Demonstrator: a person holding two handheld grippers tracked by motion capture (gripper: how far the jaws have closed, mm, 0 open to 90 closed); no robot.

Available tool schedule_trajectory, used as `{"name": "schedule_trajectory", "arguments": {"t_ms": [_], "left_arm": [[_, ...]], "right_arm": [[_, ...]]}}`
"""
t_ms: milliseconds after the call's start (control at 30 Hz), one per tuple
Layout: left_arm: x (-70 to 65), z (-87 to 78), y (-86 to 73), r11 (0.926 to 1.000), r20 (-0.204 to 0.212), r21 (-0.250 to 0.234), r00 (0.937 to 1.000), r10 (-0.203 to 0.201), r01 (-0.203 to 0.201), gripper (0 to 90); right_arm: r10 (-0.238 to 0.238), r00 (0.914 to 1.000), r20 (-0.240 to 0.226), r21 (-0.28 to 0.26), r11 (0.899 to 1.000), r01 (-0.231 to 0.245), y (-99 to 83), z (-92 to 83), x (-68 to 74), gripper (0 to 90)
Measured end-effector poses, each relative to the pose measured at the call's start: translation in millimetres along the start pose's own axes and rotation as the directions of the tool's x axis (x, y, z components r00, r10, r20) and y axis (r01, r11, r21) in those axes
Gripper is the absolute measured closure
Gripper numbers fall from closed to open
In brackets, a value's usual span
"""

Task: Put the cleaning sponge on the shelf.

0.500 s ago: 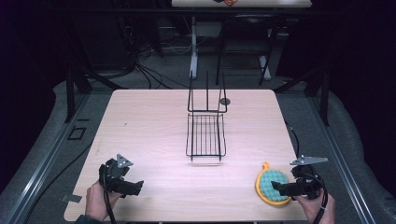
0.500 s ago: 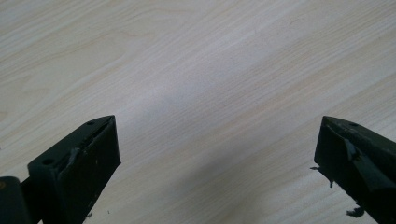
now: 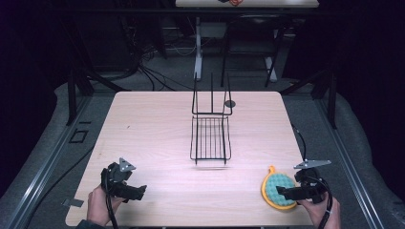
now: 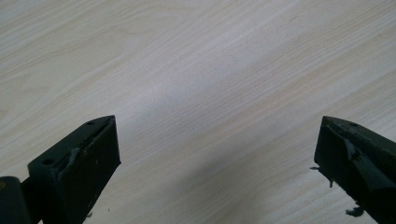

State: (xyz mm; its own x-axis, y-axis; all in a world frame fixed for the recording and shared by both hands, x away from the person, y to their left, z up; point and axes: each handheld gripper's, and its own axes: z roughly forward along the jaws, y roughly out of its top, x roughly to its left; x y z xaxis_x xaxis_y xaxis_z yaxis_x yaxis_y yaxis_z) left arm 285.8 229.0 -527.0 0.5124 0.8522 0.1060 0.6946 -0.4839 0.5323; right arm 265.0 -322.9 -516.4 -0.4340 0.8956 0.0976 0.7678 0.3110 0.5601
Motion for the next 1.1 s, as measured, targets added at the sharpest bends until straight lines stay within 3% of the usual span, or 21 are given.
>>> {"name": "schedule_trajectory", "arguments": {"t_ms": [467,567,767,933,967,1100], "left_arm": [[0.6,1.0,-0.1,1.0,0.009,0.001,0.9999,-0.009,0.009,0.2],[0.6,1.2,-0.3,1.0,0.009,0.001,0.9999,-0.008,0.008,0.2],[0.5,1.1,-0.7,1.0,0.005,0.003,1.0,-0.006,0.006,1.0],[0.0,1.6,-0.4,1.0,0.005,0.009,1.0,-0.001,0.001,1.3],[-0.1,1.6,-0.4,1.0,0.003,0.009,1.0,0.0,0.0,1.6],[-0.1,1.4,-0.5,1.0,0.001,0.008,1.0,-0.001,0.001,1.8]], "right_arm": [[0.054,0.9985,0.005,0.062,0.997,-0.055,-5.0,7.7,-19.0,28.8],[0.058,0.9983,0.01,0.097,0.994,-0.059,-6.0,10.3,-22.0,33.0],[0.074,0.9972,0.012,0.143,0.987,-0.075,-7.3,17.9,-22.2,42.5],[0.078,0.997,0.002,0.155,0.985,-0.077,-7.7,18.9,-22.7,46.3],[0.101,0.9948,0.0,0.161,0.982,-0.1,-7.8,19.6,-22.9,48.8],[0.11,0.994,0.0,0.16,0.981,-0.108,-8.3,20.0,-23.2,52.7]]}}
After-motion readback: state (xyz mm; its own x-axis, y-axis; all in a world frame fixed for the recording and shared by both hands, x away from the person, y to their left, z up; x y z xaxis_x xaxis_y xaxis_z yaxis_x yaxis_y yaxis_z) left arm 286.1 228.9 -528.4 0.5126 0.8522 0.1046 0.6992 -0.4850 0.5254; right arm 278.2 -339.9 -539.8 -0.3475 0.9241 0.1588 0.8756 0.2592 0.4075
